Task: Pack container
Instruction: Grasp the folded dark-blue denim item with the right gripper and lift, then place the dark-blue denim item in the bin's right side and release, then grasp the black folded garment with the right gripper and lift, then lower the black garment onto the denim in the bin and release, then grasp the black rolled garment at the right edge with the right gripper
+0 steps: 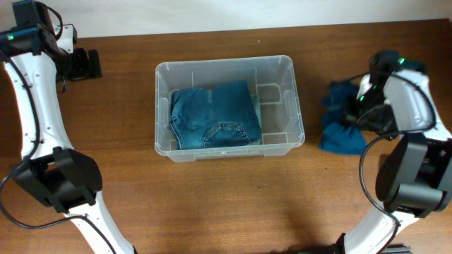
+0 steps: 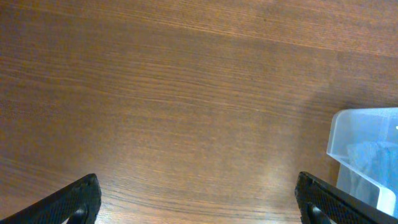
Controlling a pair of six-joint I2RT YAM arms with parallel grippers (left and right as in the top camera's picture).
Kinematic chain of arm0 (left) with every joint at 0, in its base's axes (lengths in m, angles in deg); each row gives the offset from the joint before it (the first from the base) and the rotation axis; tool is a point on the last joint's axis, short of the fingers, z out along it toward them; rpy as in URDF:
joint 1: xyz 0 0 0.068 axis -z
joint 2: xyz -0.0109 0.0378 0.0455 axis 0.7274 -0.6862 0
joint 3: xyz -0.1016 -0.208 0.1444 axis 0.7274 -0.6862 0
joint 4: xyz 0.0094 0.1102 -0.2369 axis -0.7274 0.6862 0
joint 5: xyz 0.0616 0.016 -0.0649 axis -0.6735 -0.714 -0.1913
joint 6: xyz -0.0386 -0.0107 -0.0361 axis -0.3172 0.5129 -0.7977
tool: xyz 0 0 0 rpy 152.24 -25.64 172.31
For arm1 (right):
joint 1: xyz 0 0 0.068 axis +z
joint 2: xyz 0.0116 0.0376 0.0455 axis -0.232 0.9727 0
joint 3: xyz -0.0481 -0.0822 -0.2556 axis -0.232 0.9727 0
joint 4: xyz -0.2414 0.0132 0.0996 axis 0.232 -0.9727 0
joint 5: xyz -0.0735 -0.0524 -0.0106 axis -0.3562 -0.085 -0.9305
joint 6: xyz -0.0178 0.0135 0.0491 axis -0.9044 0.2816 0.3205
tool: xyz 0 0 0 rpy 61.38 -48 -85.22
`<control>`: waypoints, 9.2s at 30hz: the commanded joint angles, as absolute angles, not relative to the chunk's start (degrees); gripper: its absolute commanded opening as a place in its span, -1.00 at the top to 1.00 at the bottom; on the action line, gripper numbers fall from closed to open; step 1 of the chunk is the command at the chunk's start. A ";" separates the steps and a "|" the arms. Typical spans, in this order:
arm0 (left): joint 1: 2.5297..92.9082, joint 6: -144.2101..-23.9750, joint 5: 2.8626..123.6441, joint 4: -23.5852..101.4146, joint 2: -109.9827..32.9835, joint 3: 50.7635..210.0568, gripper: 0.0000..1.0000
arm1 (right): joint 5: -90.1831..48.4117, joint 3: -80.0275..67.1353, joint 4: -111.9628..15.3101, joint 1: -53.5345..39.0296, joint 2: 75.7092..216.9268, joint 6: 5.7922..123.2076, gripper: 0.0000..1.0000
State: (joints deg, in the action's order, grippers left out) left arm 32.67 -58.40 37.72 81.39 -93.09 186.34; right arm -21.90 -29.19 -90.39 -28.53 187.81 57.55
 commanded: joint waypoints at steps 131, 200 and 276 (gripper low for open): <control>32.47 -58.31 37.33 80.41 -93.83 186.34 -0.99 | -29.60 -28.55 -68.38 -38.26 198.87 58.38 -0.51; 32.47 -58.33 38.25 79.32 -93.83 186.34 -0.99 | -38.36 -45.65 -93.10 11.99 194.17 78.88 -0.24; 32.26 -58.31 37.81 79.32 -93.83 186.34 -0.99 | -37.14 -50.65 -112.73 -34.72 164.69 71.91 -0.97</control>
State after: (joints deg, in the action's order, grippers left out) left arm 32.65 -58.40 37.55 79.23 -93.09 186.34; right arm -37.07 -61.34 -112.42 -27.85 166.94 65.48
